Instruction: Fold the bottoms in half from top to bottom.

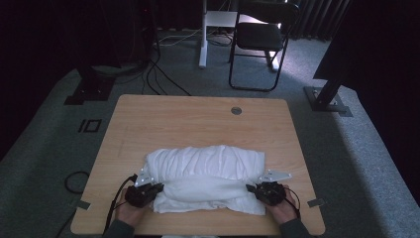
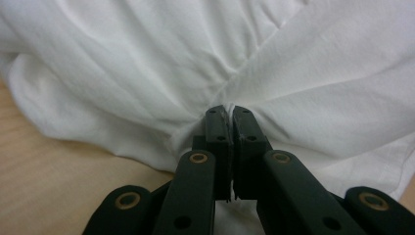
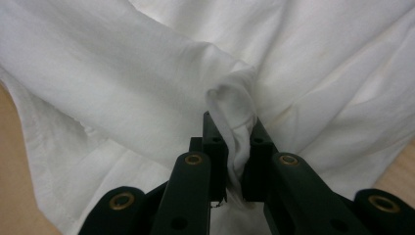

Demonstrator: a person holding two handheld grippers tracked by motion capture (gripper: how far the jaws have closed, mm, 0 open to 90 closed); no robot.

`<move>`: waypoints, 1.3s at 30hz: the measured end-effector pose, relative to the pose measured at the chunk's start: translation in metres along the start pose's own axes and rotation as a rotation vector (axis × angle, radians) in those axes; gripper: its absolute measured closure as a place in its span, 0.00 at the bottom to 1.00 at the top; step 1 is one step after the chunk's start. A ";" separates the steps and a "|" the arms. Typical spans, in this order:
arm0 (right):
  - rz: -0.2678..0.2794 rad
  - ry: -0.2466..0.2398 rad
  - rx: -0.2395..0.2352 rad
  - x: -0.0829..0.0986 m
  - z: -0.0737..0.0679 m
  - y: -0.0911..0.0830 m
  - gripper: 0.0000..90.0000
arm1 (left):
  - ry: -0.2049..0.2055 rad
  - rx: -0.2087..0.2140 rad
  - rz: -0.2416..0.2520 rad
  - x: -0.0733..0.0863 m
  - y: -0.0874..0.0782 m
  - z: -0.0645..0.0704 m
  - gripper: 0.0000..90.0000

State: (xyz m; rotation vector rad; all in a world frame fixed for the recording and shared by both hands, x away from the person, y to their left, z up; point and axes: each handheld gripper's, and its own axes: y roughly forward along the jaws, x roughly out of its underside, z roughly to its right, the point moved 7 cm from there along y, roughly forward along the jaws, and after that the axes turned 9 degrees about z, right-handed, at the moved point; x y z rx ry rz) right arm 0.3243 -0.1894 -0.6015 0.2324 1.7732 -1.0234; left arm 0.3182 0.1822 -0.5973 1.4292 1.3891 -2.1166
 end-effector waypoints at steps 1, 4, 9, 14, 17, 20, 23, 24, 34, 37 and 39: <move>0.001 -0.004 0.009 -0.002 0.002 0.003 0.93 | -0.009 -0.003 0.008 -0.001 0.002 -0.002 0.98; 0.003 -0.013 0.035 -0.009 0.009 0.012 0.93 | -0.045 -0.013 0.028 -0.007 0.009 -0.012 0.98; 0.021 -0.014 0.094 -0.025 0.027 0.033 0.92 | -0.032 -0.074 0.043 -0.021 0.028 -0.027 0.97; 0.041 0.011 0.139 -0.038 0.044 0.049 0.91 | -0.058 -0.113 0.071 -0.033 0.043 -0.039 0.97; 0.046 0.029 0.143 -0.039 0.047 0.051 0.91 | -0.092 -0.112 0.087 -0.035 0.046 -0.042 0.97; 0.038 0.027 0.152 -0.041 0.046 0.050 0.81 | -0.107 -0.136 0.099 -0.039 0.038 -0.043 0.78; 0.053 0.031 0.163 -0.045 0.045 0.040 0.56 | -0.114 -0.144 0.137 -0.046 0.025 -0.042 0.66; 0.081 0.041 0.160 -0.049 0.044 0.035 0.52 | -0.121 -0.131 0.217 -0.059 0.006 -0.038 0.63; 0.295 0.034 0.189 -0.124 0.028 0.002 0.42 | -0.049 -0.089 0.356 -0.134 -0.008 -0.021 0.58; 0.302 0.029 0.176 -0.142 0.022 0.013 0.43 | -0.053 -0.083 0.351 -0.148 0.008 -0.018 0.58; 0.300 0.032 0.167 -0.151 0.019 0.022 0.43 | -0.062 -0.081 0.339 -0.155 0.021 -0.016 0.58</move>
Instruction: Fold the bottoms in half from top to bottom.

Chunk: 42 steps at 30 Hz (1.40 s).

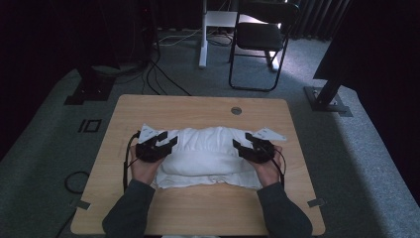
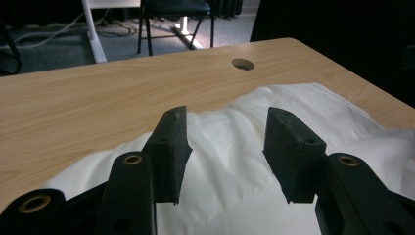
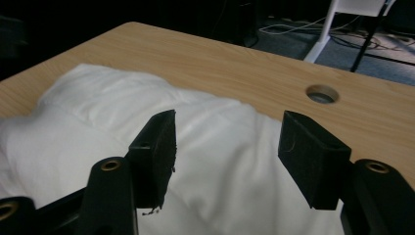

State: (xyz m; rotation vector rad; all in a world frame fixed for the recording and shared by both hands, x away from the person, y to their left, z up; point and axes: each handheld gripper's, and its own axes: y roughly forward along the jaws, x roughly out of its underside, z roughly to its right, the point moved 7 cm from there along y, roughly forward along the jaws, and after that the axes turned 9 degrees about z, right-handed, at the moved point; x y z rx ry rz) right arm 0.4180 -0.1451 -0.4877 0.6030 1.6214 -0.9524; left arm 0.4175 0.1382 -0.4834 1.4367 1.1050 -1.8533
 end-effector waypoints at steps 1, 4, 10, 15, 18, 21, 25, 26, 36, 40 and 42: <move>0.000 0.000 0.000 0.000 0.000 0.000 0.43 | 0.000 0.000 0.000 0.000 0.000 0.000 0.58; -0.012 0.009 -0.006 -0.006 -0.006 0.027 0.44 | 0.013 0.000 -0.050 0.004 0.027 0.004 0.58; -0.077 0.033 0.000 0.010 -0.006 0.060 0.45 | -0.007 -0.026 -0.141 0.032 0.050 -0.004 0.58; -0.147 0.052 0.009 0.037 -0.003 0.075 0.45 | -0.041 -0.042 -0.181 0.060 0.054 -0.013 0.57; -0.171 0.067 0.015 0.054 -0.003 0.079 0.45 | -0.062 -0.035 -0.182 0.073 0.055 -0.015 0.57; -0.181 0.091 0.017 0.072 -0.005 0.081 0.45 | -0.066 -0.028 -0.177 0.082 0.055 -0.015 0.57; -0.186 0.092 0.012 0.085 -0.006 0.084 0.45 | -0.059 -0.027 -0.171 0.091 0.055 -0.014 0.56; -0.189 0.091 0.013 0.086 -0.006 0.084 0.45 | -0.059 -0.026 -0.166 0.093 0.055 -0.014 0.56; -0.196 0.085 0.010 0.091 -0.006 0.086 0.45 | -0.043 -0.086 -0.154 0.088 0.044 -0.015 0.48; -0.194 0.090 0.009 0.091 -0.006 0.086 0.45 | -0.064 -0.149 -0.109 0.074 0.025 -0.027 0.34; -0.194 0.089 0.011 0.091 -0.006 0.086 0.45 | -0.082 -0.202 -0.101 0.069 0.017 -0.038 0.28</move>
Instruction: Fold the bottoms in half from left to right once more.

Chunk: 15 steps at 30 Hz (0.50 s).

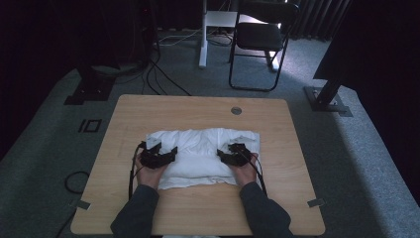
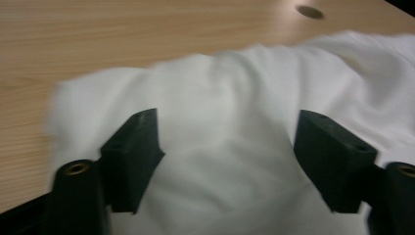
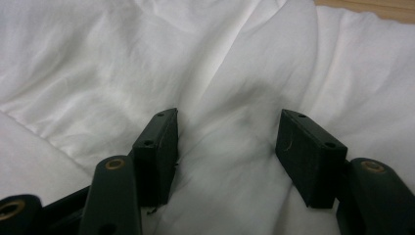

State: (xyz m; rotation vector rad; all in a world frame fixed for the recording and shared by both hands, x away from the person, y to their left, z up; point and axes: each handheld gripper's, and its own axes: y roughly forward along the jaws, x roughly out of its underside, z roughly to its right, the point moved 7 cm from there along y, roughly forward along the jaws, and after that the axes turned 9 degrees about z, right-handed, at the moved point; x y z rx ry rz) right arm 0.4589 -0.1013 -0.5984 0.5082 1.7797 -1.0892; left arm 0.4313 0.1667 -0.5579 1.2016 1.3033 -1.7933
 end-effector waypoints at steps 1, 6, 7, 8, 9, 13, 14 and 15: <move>0.000 -0.001 0.001 0.000 0.000 0.000 0.45 | -0.006 -0.022 -0.006 -0.001 -0.002 -0.007 0.26; 0.001 0.001 0.000 0.000 0.000 0.000 0.45 | -0.096 -0.072 -0.084 0.011 0.001 -0.034 0.14; 0.001 0.002 -0.001 0.000 0.000 0.000 0.45 | -0.095 -0.088 -0.094 0.013 0.002 -0.037 0.11; 0.002 0.002 -0.001 0.000 0.000 0.000 0.45 | -0.095 -0.100 -0.110 0.017 0.004 -0.040 0.11; 0.002 0.002 -0.001 0.000 0.000 0.000 0.45 | -0.105 -0.103 -0.119 0.019 0.005 -0.042 0.11; 0.003 0.005 -0.003 0.000 0.000 0.000 0.45 | -0.085 -0.121 -0.138 0.028 0.011 -0.049 0.10; 0.003 0.005 -0.003 0.000 0.000 0.000 0.45 | -0.089 -0.123 -0.147 0.031 0.012 -0.050 0.09; 0.004 0.005 -0.004 0.000 0.000 0.000 0.45 | -0.096 -0.126 -0.160 0.034 0.014 -0.053 0.05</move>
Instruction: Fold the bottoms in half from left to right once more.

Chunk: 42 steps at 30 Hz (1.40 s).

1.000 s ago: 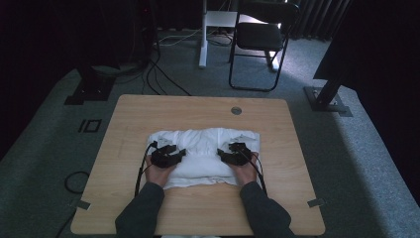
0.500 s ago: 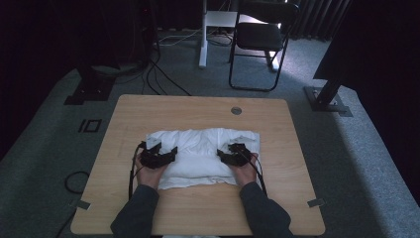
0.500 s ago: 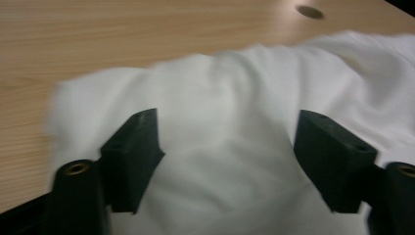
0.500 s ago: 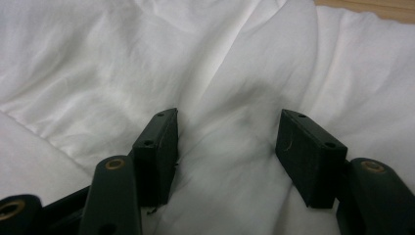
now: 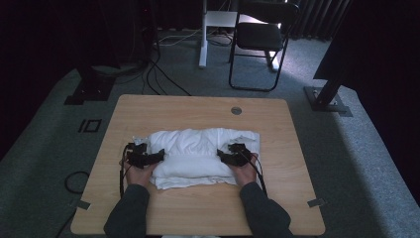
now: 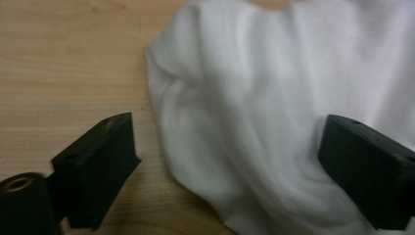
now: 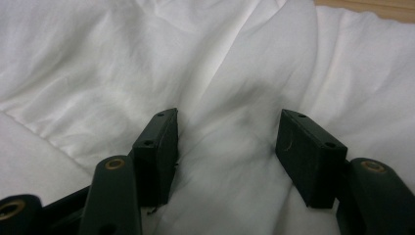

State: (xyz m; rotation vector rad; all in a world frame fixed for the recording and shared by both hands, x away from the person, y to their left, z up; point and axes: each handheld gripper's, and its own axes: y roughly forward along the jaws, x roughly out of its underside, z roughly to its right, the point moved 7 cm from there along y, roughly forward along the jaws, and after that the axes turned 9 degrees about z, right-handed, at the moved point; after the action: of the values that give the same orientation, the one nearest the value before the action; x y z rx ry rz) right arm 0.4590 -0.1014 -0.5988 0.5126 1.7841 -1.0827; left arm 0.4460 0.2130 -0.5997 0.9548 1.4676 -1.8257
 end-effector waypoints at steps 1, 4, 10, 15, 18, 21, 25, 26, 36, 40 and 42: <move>0.000 0.001 0.000 0.000 0.000 0.000 0.45 | -0.010 0.006 -0.002 0.002 0.001 -0.002 0.03; 0.003 -0.001 0.000 0.000 0.000 0.000 0.45 | 0.006 -0.003 0.005 0.003 0.000 -0.003 0.03; 0.005 -0.002 0.002 0.001 0.000 0.000 0.45 | 0.040 0.068 0.003 0.005 0.001 0.010 0.07; 0.008 0.005 -0.001 0.001 0.000 0.000 0.45 | 0.073 0.102 0.005 0.006 0.001 0.024 0.14; 0.009 0.008 -0.002 0.001 0.000 0.000 0.45 | 0.085 0.096 0.004 0.006 0.002 0.026 0.17; 0.010 0.010 -0.002 0.001 0.000 0.000 0.45 | 0.103 0.107 0.001 0.006 0.001 0.031 0.23; 0.010 0.014 -0.002 0.001 0.000 0.000 0.45 | 0.108 0.129 -0.001 0.006 0.000 0.039 0.39; 0.010 0.015 -0.002 0.001 0.000 0.000 0.45 | 0.108 0.137 -0.002 0.006 0.000 0.040 0.42; 0.010 0.015 -0.003 0.001 0.000 -0.001 0.45 | 0.102 0.174 -0.005 0.010 -0.003 0.046 0.81; 0.009 0.015 -0.005 0.001 0.001 -0.001 0.45 | 0.078 0.190 0.001 0.010 -0.003 0.045 0.87; 0.009 0.017 -0.007 0.001 0.001 -0.001 0.45 | 0.049 0.204 0.003 0.010 -0.003 0.042 0.88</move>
State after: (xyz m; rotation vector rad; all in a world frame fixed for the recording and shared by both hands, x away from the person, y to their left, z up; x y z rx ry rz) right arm 0.4582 -0.1025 -0.5998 0.5265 1.7978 -1.0683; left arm 0.4310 0.1723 -0.6009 1.1058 1.3260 -1.9909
